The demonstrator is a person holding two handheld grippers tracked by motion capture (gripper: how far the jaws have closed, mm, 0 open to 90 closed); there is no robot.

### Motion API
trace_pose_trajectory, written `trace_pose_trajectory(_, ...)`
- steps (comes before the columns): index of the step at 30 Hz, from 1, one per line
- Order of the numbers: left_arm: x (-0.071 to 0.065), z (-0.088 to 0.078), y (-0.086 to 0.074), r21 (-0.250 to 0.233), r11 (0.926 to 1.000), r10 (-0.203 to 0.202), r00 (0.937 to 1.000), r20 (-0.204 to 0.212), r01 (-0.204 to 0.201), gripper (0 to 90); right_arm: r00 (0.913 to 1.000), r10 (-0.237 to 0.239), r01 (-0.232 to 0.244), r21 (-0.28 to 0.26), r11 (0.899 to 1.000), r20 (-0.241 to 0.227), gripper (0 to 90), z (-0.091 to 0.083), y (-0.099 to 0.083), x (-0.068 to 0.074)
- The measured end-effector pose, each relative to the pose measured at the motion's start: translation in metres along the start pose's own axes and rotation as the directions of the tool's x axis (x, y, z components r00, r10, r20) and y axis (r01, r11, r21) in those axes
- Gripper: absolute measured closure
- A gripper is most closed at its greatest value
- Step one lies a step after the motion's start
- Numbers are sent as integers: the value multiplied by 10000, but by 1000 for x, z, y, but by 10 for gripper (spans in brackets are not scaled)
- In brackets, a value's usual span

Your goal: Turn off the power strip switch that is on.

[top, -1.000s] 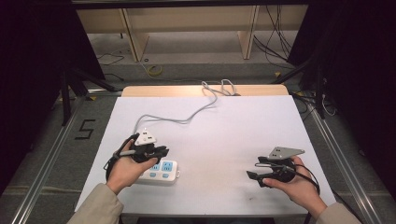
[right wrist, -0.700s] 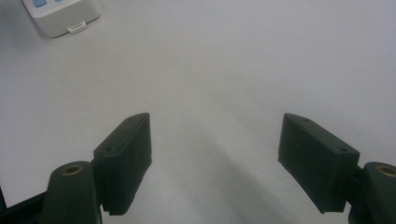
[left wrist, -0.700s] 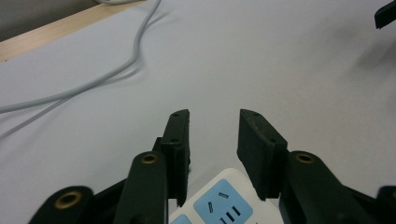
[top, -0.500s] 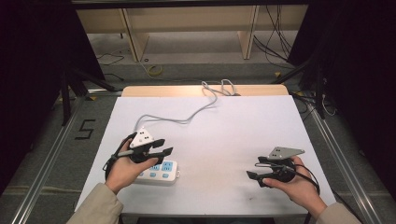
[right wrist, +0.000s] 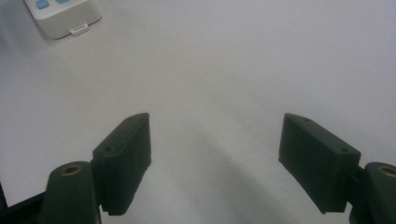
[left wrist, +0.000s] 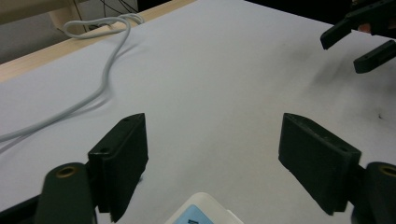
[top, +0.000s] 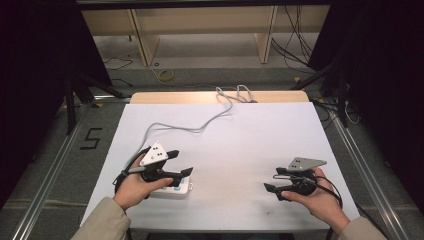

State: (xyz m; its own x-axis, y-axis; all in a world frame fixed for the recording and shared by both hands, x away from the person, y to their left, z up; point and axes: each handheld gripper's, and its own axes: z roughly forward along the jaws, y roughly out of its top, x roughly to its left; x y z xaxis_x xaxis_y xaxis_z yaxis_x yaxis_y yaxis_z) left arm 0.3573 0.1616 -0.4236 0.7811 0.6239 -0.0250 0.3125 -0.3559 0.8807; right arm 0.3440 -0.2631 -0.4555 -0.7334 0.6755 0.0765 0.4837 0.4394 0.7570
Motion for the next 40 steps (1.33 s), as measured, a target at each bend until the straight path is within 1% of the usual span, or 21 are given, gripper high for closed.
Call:
trace_pose_trajectory(3, -4, 0, -5, 242, 9993, 279, 9996, 61, -280, 185, 10000, -3, 3, -27, 10000, -41, 257, 0, 0, 0)
trace_pose_trajectory(6, -7, -2, -10, 360, 9985, 410, 9991, 111, -414, 161, 10000, 1, -1, -25, 10000, -37, 257, 0, 0, 0)
trace_pose_trajectory(8, -8, -4, -14, 450, 9971, 608, 9980, 168, -615, 156, 10000, -16, 15, -45, 10000, -47, 257, 0, 0, 0)
trace_pose_trajectory(12, -10, -9, -20, 503, 9954, 816, 9966, 56, -818, 151, 10000, -27, 27, -68, 10000, -69, 256, 1, 0, 1)
trace_pose_trajectory(17, -12, -16, -27, 589, 9930, 1026, 9947, 16, -1025, 150, 10000, -30, 29, -100, 9999, -66, 255, 1, 0, 1)
trace_pose_trajectory(21, -11, -20, -34, 689, 9926, 1011, 9948, -140, -999, 151, 10000, -13, 13, -73, 10000, -76, 255, 1, 0, 1)
trace_pose_trajectory(26, -11, -26, -39, 692, 9925, 1033, 9942, -288, -1011, 153, 10000, -29, 29, -77, 10000, -87, 254, 1, 0, 1)
trace_pose_trajectory(32, -9, -25, -40, 777, 9913, 1096, 9931, -426, -1060, 155, 10000, -67, 67, -42, 10000, -71, 253, 1, 0, 1)
trace_pose_trajectory(40, -10, -23, -40, 899, 9900, 1125, 9930, -364, -1088, 155, 10000, -90, 90, -57, 9999, -37, 253, 1, 0, 0)
